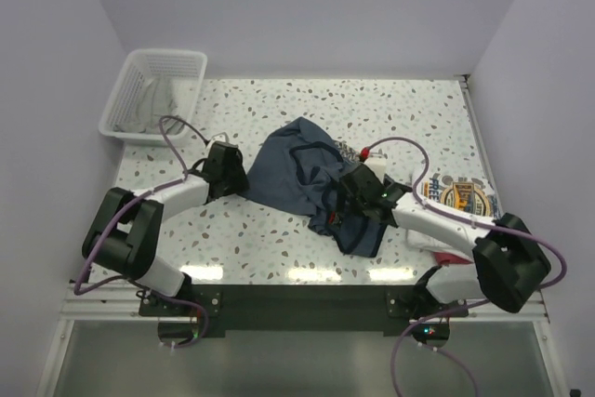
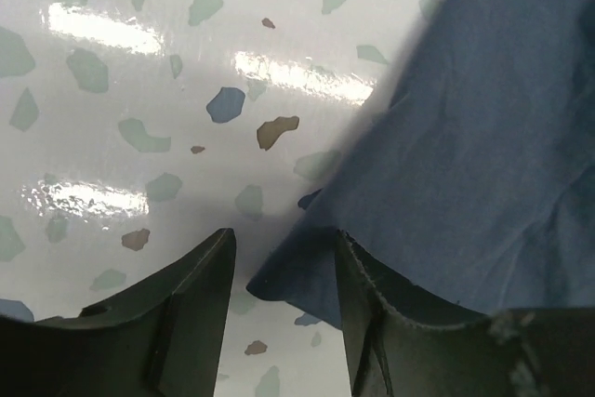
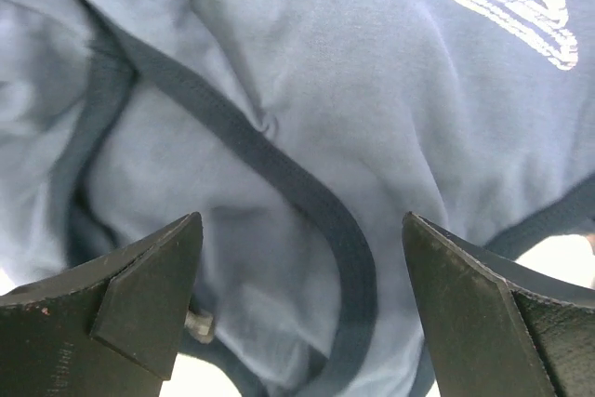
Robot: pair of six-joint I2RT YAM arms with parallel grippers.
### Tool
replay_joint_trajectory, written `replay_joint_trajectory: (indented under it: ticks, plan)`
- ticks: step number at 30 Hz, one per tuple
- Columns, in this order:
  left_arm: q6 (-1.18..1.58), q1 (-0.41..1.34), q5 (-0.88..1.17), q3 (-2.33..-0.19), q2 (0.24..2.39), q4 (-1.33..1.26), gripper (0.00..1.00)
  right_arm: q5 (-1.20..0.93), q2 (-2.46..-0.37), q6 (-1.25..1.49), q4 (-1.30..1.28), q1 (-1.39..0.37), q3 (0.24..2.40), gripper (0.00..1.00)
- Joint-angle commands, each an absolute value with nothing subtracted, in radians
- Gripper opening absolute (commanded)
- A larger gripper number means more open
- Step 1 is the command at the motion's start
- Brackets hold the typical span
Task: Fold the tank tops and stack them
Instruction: Flatten the tank top out
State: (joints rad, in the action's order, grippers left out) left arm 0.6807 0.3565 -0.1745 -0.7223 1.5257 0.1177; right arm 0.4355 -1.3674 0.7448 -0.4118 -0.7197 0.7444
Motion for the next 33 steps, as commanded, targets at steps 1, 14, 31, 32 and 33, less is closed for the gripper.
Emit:
replay_joint_trajectory:
  ticks: [1,14,31,32,33]
  plan:
    - [0.650,0.360,-0.149,-0.712,1.571,0.068,0.51,0.456,-1.250,0.781,-0.474,-0.722,0.735,0.91]
    - [0.676,0.347,-0.238,-0.748,1.536,0.130,0.00,0.222,-1.015,0.914,-0.755,-0.801,0.624,0.87]
    - [0.677,0.321,-0.219,-0.763,1.522,0.144,0.00,0.426,-1.238,0.968,-0.661,-0.913,0.755,0.13]
    - [0.676,0.321,-0.218,-0.756,1.519,0.146,0.00,0.446,-1.241,0.947,-0.673,-0.899,0.796,0.02]
    - [0.680,0.321,-0.219,-0.750,1.514,0.147,0.00,0.472,-1.244,0.895,-0.690,-0.844,0.836,0.00]
